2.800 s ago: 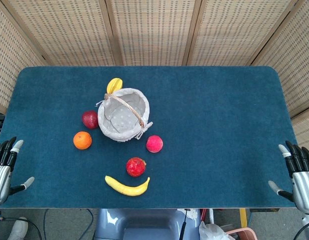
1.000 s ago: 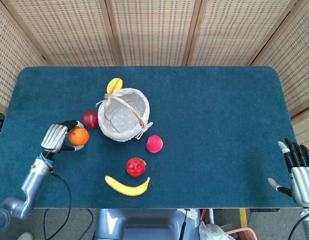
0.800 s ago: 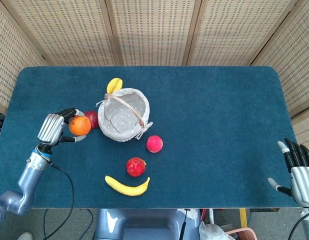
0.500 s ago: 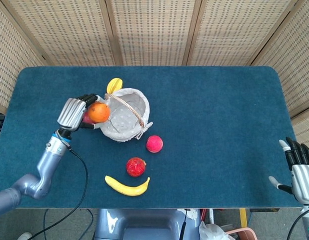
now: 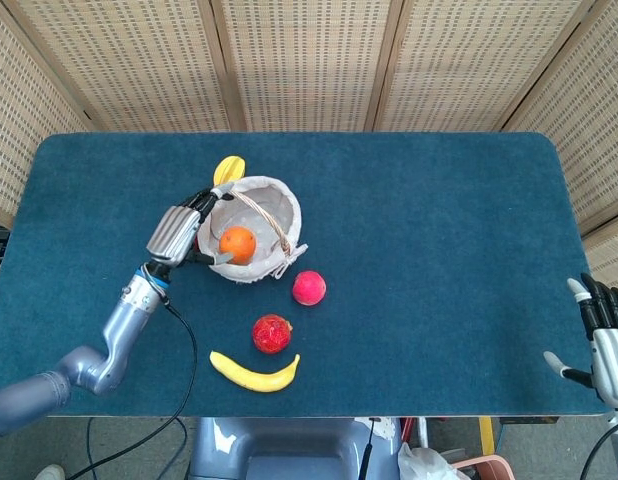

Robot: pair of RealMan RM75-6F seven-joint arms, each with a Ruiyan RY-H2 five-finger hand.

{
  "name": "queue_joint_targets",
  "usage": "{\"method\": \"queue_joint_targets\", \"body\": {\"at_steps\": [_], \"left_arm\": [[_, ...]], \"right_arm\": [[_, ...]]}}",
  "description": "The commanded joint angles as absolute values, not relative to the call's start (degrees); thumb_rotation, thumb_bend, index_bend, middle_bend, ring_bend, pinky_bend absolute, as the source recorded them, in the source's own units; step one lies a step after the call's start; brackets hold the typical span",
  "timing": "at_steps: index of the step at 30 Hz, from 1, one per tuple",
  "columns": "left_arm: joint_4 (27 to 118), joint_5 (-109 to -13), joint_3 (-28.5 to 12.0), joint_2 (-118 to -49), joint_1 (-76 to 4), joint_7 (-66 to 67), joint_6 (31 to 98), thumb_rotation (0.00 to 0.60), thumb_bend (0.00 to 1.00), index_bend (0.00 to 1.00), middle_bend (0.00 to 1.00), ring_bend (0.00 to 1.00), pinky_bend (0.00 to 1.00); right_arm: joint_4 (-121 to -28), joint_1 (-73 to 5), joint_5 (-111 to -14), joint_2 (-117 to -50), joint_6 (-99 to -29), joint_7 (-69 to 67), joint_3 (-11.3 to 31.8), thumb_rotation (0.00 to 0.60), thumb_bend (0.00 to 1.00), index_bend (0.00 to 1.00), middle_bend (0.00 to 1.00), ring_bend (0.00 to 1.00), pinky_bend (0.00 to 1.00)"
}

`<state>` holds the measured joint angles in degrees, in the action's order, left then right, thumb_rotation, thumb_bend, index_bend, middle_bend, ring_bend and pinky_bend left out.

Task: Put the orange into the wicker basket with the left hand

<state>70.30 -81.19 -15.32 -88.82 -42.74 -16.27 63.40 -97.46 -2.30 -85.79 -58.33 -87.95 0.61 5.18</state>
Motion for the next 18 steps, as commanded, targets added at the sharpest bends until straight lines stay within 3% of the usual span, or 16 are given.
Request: {"method": "queue_joint_targets", "body": {"at_steps": [1, 9, 14, 18], "left_arm": [[72.8, -82.0, -14.5, -86.4, -41.3, -17.2, 65.3, 0.6, 0.0, 0.0, 0.04, 0.1, 0.19], [81.5, -84.7, -13.3, -77.1, -32.9, -21.8, 77.2, 0.6, 0.0, 0.0, 0.03, 0.1, 0.2], [88.4, -79.7, -9.6, -69.8, -26.0, -13.2, 77.9, 0.6, 0.0, 0.0, 0.0, 0.0, 0.01], [95.1, -74.8, -6.6, -66.0, -20.3, -1.8, 80.5, 0.6, 0.0, 0.0, 0.0, 0.0, 0.0]], "right_arm": [[-97.7, -2.2, -86.2, -58.2, -88.3, 0.6, 5.0, 0.6, 0.0, 0.0, 0.0, 0.0, 0.0], [-98.3, -1.7, -87.7, -57.8, -89.3, 0.1, 4.5, 0.6, 0.0, 0.0, 0.0, 0.0, 0.0], [-98.6, -1.5, -88.6, -57.6, -89.8, -0.1, 4.2, 0.6, 0.0, 0.0, 0.0, 0.0, 0.0], [-98.7, -1.4, -89.0, -57.6, -89.9, 0.0, 4.0, 0.6, 0.0, 0.0, 0.0, 0.0, 0.0]]}}
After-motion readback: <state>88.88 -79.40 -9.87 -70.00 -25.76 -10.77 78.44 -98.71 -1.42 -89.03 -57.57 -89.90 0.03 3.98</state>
